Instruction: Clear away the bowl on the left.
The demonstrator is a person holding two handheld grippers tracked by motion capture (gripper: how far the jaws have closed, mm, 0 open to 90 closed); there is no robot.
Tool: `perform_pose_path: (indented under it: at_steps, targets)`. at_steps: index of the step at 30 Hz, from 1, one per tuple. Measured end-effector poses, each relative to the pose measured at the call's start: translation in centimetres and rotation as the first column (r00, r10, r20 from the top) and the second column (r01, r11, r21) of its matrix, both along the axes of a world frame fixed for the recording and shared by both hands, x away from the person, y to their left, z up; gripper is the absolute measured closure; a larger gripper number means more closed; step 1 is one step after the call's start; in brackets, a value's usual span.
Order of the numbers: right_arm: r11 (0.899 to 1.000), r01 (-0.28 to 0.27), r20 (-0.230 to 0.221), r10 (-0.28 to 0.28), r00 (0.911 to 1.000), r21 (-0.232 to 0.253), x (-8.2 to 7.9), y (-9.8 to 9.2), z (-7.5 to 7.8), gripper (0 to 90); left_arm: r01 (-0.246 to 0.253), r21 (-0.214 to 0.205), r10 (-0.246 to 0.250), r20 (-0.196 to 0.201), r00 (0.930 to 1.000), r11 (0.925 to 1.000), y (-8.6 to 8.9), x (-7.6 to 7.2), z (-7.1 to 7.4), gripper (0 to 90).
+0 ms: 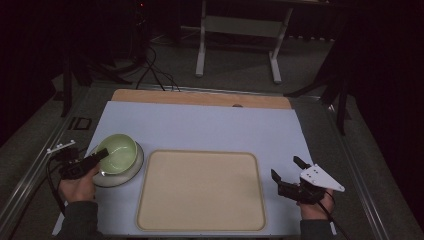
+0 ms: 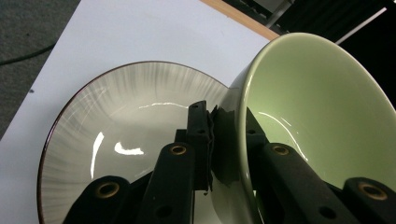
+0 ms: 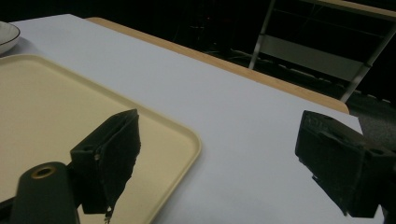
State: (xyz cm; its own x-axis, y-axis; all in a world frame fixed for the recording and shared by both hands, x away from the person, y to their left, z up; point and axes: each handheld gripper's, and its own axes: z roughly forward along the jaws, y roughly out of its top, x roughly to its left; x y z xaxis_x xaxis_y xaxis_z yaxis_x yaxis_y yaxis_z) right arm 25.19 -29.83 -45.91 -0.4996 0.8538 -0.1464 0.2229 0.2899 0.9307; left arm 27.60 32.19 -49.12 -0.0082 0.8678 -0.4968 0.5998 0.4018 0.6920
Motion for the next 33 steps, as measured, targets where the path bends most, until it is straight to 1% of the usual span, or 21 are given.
perform_pose_path:
  at_steps: [2,13,19,23,33]
  targets:
    - [1.000,0.000,0.000,0.000,1.0000,0.000,0.0,0.0,0.0,13.6,0.002,-0.007,-0.002,0.005,1.0000,1.0000,-0.1,-0.1,0.1,80.8]
    - [1.000,0.000,0.001,0.000,1.0000,0.002,0.0,-0.1,0.0,13.6,0.015,-0.012,-0.015,0.039,0.9991,0.9998,-0.5,-0.3,0.9,80.7]
    - [1.000,0.000,0.002,0.000,1.0000,0.002,0.0,-0.1,0.0,13.6,0.023,-0.032,-0.021,0.068,0.9975,0.9992,-0.6,-0.5,1.5,80.7]
    - [1.000,0.002,0.002,-0.002,1.0000,0.002,0.0,-0.1,0.0,13.6,0.025,-0.032,-0.022,0.073,0.9971,0.9992,-0.8,-0.5,1.9,80.7]
    - [1.000,0.001,0.004,-0.001,1.0000,0.001,0.0,-0.1,0.0,13.6,0.047,-0.025,-0.044,0.090,0.9949,0.9986,-1.4,-0.5,2.5,80.7]
